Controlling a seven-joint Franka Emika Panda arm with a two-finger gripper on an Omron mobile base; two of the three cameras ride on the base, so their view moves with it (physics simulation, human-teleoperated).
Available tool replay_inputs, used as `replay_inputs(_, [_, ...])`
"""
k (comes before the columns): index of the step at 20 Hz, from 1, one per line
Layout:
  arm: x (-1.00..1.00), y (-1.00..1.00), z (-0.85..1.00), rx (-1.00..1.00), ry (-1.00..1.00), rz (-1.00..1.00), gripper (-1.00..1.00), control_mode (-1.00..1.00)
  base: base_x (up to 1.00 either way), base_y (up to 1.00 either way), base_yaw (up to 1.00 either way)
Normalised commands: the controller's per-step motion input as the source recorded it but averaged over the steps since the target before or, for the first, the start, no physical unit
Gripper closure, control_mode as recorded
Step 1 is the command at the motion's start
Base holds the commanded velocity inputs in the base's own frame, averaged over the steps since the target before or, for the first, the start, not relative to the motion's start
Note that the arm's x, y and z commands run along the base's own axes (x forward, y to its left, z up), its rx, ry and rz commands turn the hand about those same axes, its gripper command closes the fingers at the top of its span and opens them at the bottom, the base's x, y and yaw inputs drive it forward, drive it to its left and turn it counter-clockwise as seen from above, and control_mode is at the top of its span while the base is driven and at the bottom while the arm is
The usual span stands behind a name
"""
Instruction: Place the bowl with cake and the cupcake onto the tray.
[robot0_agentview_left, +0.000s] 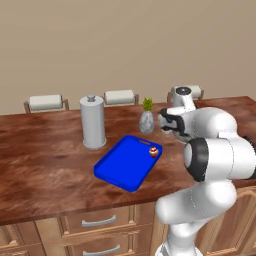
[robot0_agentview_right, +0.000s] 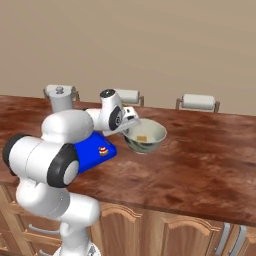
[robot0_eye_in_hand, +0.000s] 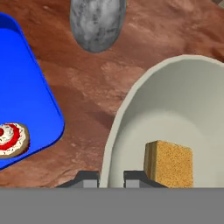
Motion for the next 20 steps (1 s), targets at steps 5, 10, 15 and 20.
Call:
replay_inputs(5, [-0.01, 0.12, 0.35, -0.23, -0.02, 0.1, 1.0, -1.0, 0.0, 0.0, 0.0])
replay_inputs(10, [0.0, 0.13, 0.24, -0.02, 0.0, 0.19, 1.0, -1.0, 0.0, 0.0, 0.0])
replay_inputs(15, [-0.04, 0.28, 0.27, 0.0, 0.0, 0.21, 1.0, -1.0, 0.0, 0.0, 0.0])
replay_inputs(20, [-0.33, 0.48, 0.05, 0.0, 0.0, 0.17, 1.0, -1.0, 0.0, 0.0, 0.0])
